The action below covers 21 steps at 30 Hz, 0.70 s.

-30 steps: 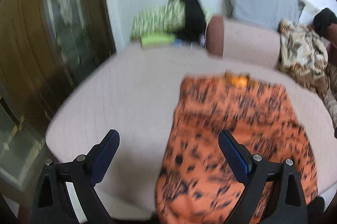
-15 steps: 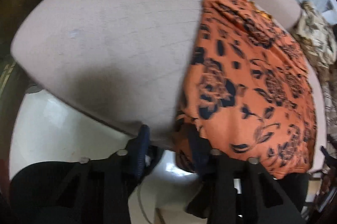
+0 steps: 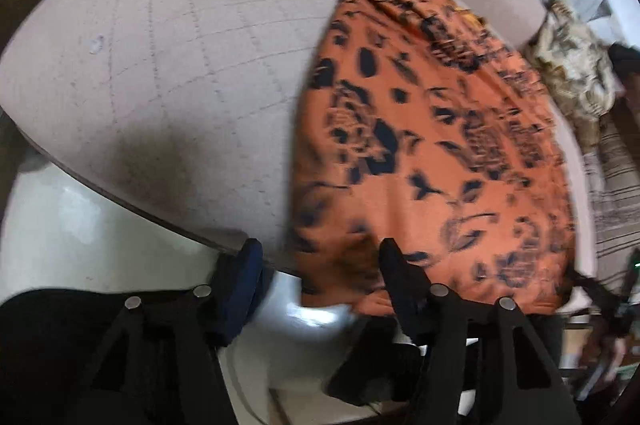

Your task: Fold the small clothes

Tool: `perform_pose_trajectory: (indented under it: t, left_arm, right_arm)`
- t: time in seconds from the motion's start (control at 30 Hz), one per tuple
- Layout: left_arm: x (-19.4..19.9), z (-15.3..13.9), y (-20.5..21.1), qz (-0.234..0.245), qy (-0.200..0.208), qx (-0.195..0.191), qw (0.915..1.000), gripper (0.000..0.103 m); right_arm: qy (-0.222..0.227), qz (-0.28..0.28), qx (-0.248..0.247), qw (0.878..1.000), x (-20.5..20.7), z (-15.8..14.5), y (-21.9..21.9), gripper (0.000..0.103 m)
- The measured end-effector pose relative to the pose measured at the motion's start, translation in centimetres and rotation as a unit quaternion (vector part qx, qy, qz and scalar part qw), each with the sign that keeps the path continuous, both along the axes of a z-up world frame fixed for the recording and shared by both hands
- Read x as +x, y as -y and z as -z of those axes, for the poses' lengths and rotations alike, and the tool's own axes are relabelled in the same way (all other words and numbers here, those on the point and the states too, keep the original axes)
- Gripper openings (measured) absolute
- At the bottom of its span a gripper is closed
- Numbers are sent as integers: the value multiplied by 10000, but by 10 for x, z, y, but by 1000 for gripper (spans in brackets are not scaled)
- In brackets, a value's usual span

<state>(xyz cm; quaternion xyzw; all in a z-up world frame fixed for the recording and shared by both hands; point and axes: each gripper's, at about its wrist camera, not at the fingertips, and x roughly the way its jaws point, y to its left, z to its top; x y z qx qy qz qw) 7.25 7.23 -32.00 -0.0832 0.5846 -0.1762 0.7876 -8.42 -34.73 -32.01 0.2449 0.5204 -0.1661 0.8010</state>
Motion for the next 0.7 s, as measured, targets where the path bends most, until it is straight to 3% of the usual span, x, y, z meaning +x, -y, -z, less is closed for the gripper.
perform_pose_trajectory:
  t: [0.1,0.17,0.2,0.23,0.3,0.37,0.43,0.47,0.5,0.57,0.6,0.63,0.7]
  left_arm:
    - [0,-8,0,-180,-18,-392,9991,85]
    - [9,-9,4,-241,73,-200,9995,90]
    - [12,-5,7,-222,38,-57,9997,90]
    - [16,1,11,-190,-39,123,9997,89]
    - [17,13,12,-268,-129,275,9992,88]
    - [17,19,10,-336,-146,213,9991,69]
    - [14,20,7,-347,-83,168,9992,63]
    - [13,20,6,-358,-60,156,9992,57]
    - [12,20,4,-353,-42,138,9993,54]
    - [6,18,-2,-292,30,100,9995,35]
    - [3,15,-3,-237,68,83,9997,29]
    - [2,14,-1,-167,113,73,9998,15]
    - [-1,8,2,46,203,90,9997,10]
  right_arm:
    - [215,158,461,9986,-8,-1,10,20]
    - [361,211,711,9966,-13,0,13,50]
    - [448,246,860,9950,-16,0,14,85]
    - [597,319,972,9930,-18,-1,14,91]
    - [777,327,1089,9905,-17,-3,13,91]
    - [774,231,1114,9905,-15,-2,12,91]
    - [715,151,1099,9913,-11,4,10,89]
    - [639,147,1068,9921,-9,7,9,83]
    - [512,138,890,9946,-4,11,6,68]
    - [245,-33,298,9993,2,11,-4,53]
    - [138,-133,92,9998,3,10,-8,36]
    - [6,-259,-165,9995,4,9,-12,20]
    - [-12,-345,-142,9993,3,5,-12,11]
